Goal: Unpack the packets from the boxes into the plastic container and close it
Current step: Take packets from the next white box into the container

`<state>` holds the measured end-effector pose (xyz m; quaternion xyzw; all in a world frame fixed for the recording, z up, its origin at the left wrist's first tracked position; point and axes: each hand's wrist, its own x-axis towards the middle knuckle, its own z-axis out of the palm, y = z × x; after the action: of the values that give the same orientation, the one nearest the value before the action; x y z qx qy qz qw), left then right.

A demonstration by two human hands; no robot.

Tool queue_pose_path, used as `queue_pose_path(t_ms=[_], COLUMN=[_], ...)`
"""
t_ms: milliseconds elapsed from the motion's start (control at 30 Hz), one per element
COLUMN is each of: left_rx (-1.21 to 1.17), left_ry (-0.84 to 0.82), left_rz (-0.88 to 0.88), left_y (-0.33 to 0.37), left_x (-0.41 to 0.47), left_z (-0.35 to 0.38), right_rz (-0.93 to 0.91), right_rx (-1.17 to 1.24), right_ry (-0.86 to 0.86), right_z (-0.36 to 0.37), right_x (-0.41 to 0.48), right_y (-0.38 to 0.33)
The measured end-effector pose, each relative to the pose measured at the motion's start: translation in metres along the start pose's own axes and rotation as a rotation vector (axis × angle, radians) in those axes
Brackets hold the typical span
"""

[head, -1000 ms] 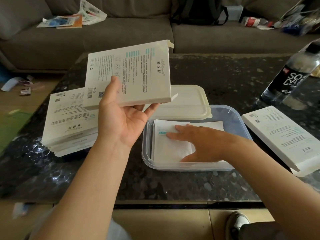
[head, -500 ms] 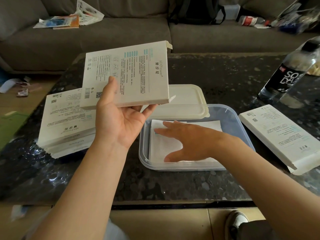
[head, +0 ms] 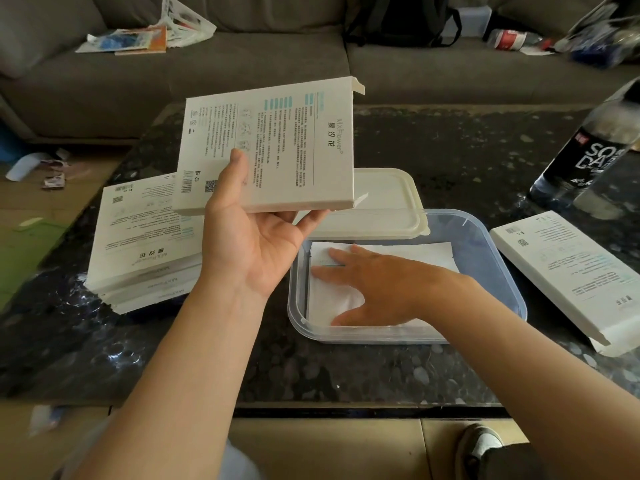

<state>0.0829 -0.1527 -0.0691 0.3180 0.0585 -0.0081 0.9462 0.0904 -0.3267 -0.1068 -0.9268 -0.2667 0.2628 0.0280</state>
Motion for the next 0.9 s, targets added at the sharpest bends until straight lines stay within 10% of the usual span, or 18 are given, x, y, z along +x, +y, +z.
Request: queue_pose_path(t_ms=[400,633,900], left_rx=[0.026,0.055,0.137], left_ry=[0.004,-0.017,-0.112], left_rz=[-0.02,-0.033,-0.144], left_y=[-0.005,-0.005,-0.019], left_x=[-0.001,0.0,-0.01], left_z=[0.001,0.002,0.014], right_rz=[0.009,0.132,0.03], right_rx=[0.108,0.724,1.178], right_ry=[0.036,0.702,0.881], right_z=[0.002,-0.034,-0.05], right_x=[-0.005,-0.045,-0.09], right_y=[0.003,0.032,0.037])
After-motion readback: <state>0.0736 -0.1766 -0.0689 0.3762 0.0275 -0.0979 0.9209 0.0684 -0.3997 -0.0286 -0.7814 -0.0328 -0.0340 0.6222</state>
